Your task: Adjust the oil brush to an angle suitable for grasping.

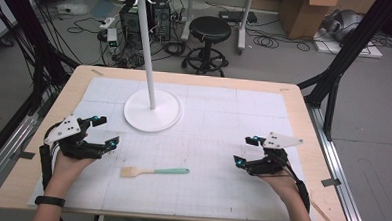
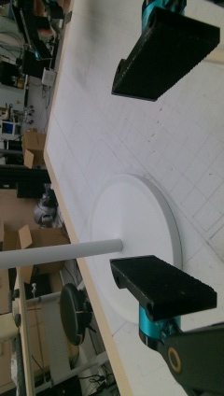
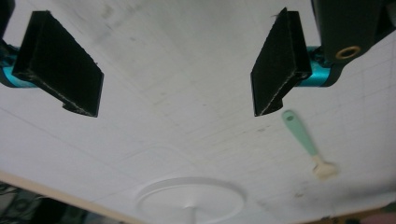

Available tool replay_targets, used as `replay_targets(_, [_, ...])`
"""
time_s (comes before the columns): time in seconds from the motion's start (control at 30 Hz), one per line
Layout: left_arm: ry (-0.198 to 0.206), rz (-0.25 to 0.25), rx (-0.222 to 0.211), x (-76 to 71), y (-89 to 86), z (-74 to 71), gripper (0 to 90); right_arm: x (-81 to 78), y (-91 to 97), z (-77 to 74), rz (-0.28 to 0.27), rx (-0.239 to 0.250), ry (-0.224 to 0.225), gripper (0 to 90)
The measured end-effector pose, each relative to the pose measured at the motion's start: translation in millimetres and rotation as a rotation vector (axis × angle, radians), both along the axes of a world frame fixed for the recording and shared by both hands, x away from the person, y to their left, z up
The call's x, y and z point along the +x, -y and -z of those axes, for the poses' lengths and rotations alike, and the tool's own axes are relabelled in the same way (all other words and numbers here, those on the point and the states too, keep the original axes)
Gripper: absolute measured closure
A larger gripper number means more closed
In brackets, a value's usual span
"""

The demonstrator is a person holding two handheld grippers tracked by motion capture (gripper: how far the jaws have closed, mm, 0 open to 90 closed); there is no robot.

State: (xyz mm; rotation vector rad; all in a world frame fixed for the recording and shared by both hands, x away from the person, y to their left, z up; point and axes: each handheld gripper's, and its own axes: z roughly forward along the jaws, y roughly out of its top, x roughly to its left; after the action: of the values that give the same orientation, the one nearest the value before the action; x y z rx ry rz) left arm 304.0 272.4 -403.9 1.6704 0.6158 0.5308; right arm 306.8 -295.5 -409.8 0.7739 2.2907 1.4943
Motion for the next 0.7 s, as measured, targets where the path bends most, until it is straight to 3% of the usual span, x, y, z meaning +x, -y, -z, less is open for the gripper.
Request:
replay_targets(0.03, [0.004,-0.003,-0.002,0.7,0.0,0.1,14.8,-4.9,11.7,1.4,0.058,0.014,0.014,16.4])
replay_targets(0.07, [0.004,-0.003,-0.002,0.7,0.0,0.1,14.8,-4.9,11.7,1.4,0.058,0.014,0.014,16.4])
replay_targets(0.13, [0.007,-0.008,-0.011,2.9,-0.3,1.0,14.8,-11.6,26.9,2.9,0.138,0.032,0.038,16.4])
replay_targets(0.3, [0.003,-0.010,-0.008,6.5,1.4,3.3,14.8,-17.9,48.8,6.7,0.212,0.054,0.052,16.4])
replay_targets(0.5, [0.017,-0.016,-0.015,7.1,2.2,1.4,14.8,-20.9,63.5,9.8,0.255,0.075,0.057,16.4])
replay_targets(0.7, [0.013,-0.011,-0.013,6.5,2.7,0.0,14.8,-20.0,65.6,11.9,0.262,0.076,0.055,16.3])
